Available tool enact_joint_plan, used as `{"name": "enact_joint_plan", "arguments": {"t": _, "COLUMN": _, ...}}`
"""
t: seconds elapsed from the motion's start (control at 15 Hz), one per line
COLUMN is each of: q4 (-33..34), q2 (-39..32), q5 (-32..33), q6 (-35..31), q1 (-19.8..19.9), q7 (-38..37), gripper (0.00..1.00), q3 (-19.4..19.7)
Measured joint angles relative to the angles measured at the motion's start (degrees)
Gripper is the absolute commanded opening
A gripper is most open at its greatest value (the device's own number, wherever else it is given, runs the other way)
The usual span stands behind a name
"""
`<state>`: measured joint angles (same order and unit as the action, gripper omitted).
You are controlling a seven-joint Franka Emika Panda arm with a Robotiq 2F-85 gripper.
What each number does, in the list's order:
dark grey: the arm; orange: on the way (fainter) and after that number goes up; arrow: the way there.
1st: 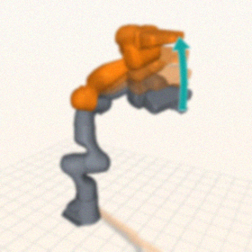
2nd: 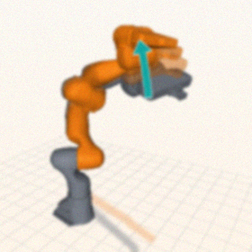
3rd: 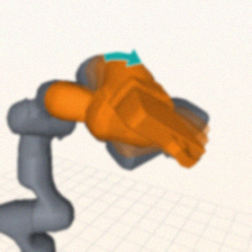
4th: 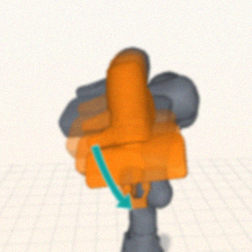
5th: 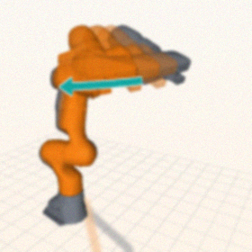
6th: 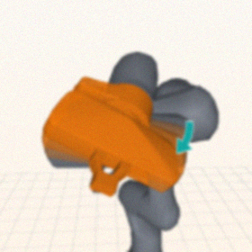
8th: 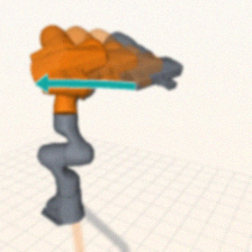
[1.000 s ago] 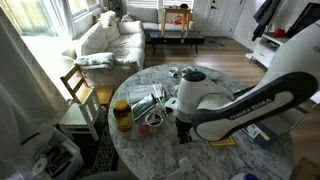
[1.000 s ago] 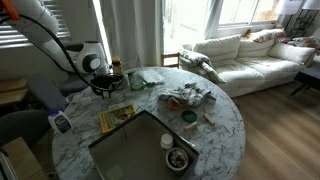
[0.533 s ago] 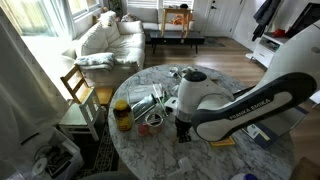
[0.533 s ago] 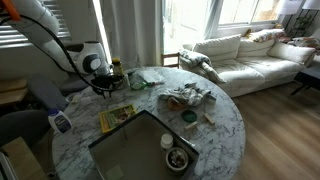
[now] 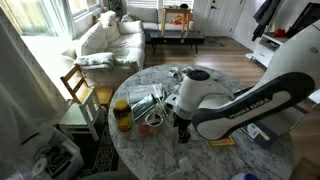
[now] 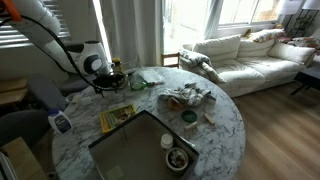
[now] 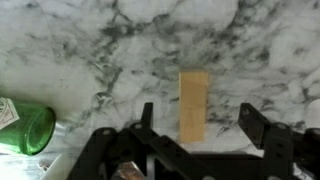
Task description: Open the book and put a wooden block on the opened page
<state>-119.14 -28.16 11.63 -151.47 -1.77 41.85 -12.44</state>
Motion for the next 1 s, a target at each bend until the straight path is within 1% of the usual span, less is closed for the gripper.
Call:
{"name": "enact_joint_plan", "arguments": {"t": 0.07, "q4": 0.0, "q2": -0.1, "q5": 0.0, "q6": -0.6, "q1": 0.0, "q7": 0.0, "gripper": 0.91, "q3": 0.1}}
{"name": "enact_joint_plan", "arguments": {"t": 0.13, "q4": 0.0, "q2": -0.2, "q5": 0.0, "q6": -1.3, "q1": 0.0, "q7": 0.0, "gripper": 0.78, "q3": 0.2}}
{"name": "enact_joint_plan", "arguments": {"t": 0.2, "q4": -0.1, "q2": -0.5, "q5": 0.0, "q6": -2.1, "q1": 0.0, "q7": 0.0, "gripper": 0.71, "q3": 0.2}}
{"name": "enact_joint_plan", "arguments": {"t": 0.27, "q4": -0.1, "q2": -0.9, "q5": 0.0, "q6": -3.0, "q1": 0.0, "q7": -0.1, "gripper": 0.61, "q3": 0.3}}
{"name": "enact_joint_plan", "arguments": {"t": 0.47, "q4": -0.1, "q2": -2.2, "q5": 0.1, "q6": -4.9, "q1": 0.0, "q7": -0.1, "gripper": 0.38, "q3": 0.5}}
{"name": "enact_joint_plan", "arguments": {"t": 0.73, "q4": -0.2, "q2": -2.4, "q5": 0.3, "q6": -4.8, "q1": -0.3, "q7": -0.3, "gripper": 0.09, "q3": 0.5}}
{"name": "enact_joint_plan", "arguments": {"t": 0.8, "q4": -0.2, "q2": -2.2, "q5": 0.4, "q6": -4.5, "q1": -0.4, "q7": -0.4, "gripper": 0.05, "q3": 0.7}}
{"name": "enact_joint_plan", "arguments": {"t": 0.87, "q4": -0.2, "q2": -1.8, "q5": 0.5, "q6": -3.6, "q1": -0.5, "q7": -0.6, "gripper": 0.07, "q3": 0.9}}
{"name": "enact_joint_plan", "arguments": {"t": 1.0, "q4": -0.7, "q2": -0.5, "q5": 0.5, "q6": -0.6, "q1": -0.5, "q7": -1.3, "gripper": 0.07, "q3": 1.2}}
